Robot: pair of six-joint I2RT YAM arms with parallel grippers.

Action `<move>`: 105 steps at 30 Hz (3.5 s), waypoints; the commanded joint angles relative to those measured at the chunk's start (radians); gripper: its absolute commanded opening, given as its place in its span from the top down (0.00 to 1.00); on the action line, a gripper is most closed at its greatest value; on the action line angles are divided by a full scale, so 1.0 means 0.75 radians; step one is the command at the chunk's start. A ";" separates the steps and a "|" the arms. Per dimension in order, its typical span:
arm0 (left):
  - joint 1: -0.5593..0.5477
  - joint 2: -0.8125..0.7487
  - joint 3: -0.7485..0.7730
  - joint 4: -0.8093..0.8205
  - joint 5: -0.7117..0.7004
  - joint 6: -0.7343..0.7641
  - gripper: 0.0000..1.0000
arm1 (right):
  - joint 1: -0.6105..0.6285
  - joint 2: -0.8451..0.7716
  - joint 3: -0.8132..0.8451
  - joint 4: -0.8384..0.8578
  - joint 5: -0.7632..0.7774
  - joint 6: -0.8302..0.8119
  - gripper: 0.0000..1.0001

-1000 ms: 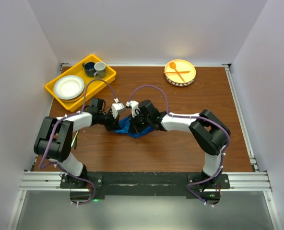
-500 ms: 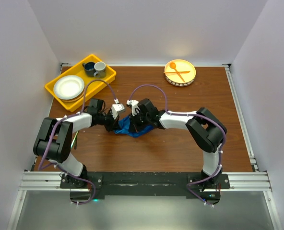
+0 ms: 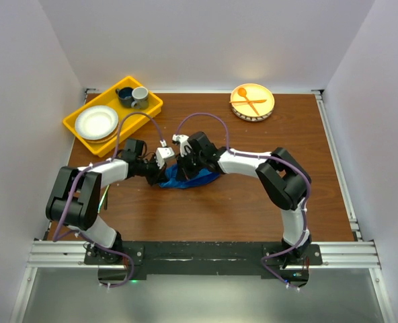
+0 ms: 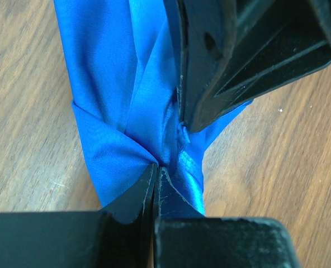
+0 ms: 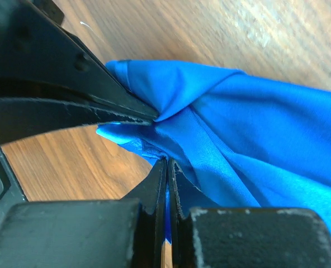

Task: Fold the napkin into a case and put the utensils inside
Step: Stuff the top corner of the smaller-rectangle-folded napkin into the folded napkin.

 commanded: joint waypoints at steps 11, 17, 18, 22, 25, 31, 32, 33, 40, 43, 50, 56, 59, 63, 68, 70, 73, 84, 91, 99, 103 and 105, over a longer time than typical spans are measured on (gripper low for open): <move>0.013 -0.014 -0.048 -0.031 -0.046 0.080 1.00 | -0.010 0.015 0.109 0.016 0.034 -0.070 1.00; 0.017 -0.042 -0.044 -0.029 -0.032 0.074 1.00 | -0.014 0.119 0.173 -0.030 0.049 -0.060 1.00; 0.019 -0.056 -0.046 -0.025 -0.021 0.058 1.00 | -0.012 0.133 0.183 -0.047 0.051 -0.058 1.00; 0.023 -0.116 -0.044 0.000 0.018 0.017 1.00 | -0.012 0.205 0.232 -0.123 0.061 -0.036 1.00; 0.029 -0.155 -0.036 0.004 0.042 -0.020 1.00 | -0.012 0.236 0.257 -0.164 0.059 -0.019 1.00; 0.043 -0.218 -0.033 0.047 0.091 -0.104 1.00 | -0.014 0.244 0.244 -0.176 0.069 -0.013 1.00; 0.043 -0.224 -0.031 0.053 0.089 -0.124 1.00 | -0.012 0.246 0.244 -0.180 0.069 -0.013 1.00; 0.043 -0.222 -0.031 0.061 0.091 -0.132 1.00 | -0.012 0.244 0.244 -0.178 0.065 -0.015 1.00; 0.043 -0.200 -0.017 0.039 0.171 -0.136 1.00 | -0.012 0.248 0.253 -0.180 0.059 -0.023 1.00; 0.043 -0.159 -0.013 0.012 0.155 -0.110 1.00 | -0.012 0.246 0.265 -0.174 0.040 -0.015 1.00; 0.041 -0.079 -0.007 -0.020 0.110 -0.059 1.00 | -0.010 0.179 0.291 -0.155 -0.027 0.009 1.00; 0.041 -0.067 -0.021 -0.022 0.106 -0.026 1.00 | 0.010 0.152 0.328 -0.131 -0.064 0.032 1.00; 0.043 -0.073 -0.027 -0.029 0.102 -0.012 1.00 | 0.014 0.170 0.355 -0.125 -0.058 0.038 1.00; 0.043 -0.110 -0.042 -0.018 0.124 -0.003 1.00 | 0.021 0.199 0.375 -0.127 -0.040 0.048 1.00; 0.043 -0.142 -0.050 0.020 0.147 -0.028 1.00 | 0.021 0.305 0.390 -0.166 -0.005 0.046 1.00; 0.043 -0.120 -0.046 0.019 0.126 -0.022 1.00 | 0.021 0.330 0.384 -0.174 -0.005 0.050 1.00; 0.041 -0.063 -0.040 -0.004 0.065 -0.022 1.00 | 0.021 0.338 0.379 -0.162 -0.001 0.067 1.00; 0.031 0.078 0.005 -0.088 -0.125 0.046 1.00 | 0.002 0.246 0.375 -0.133 -0.103 0.199 1.00; 0.027 0.091 0.022 -0.176 -0.121 0.140 1.00 | -0.104 0.162 0.502 -0.354 -0.150 0.075 0.75; -0.016 0.128 0.065 -0.241 -0.138 0.203 1.00 | -0.135 0.274 0.776 -0.395 -0.166 -0.109 0.58; -0.018 0.140 0.095 -0.303 -0.146 0.242 1.00 | -0.135 0.479 0.942 -0.440 -0.095 -0.213 0.58; -0.018 0.132 0.097 -0.337 -0.154 0.283 1.00 | -0.135 0.518 0.989 -0.466 -0.080 -0.252 0.60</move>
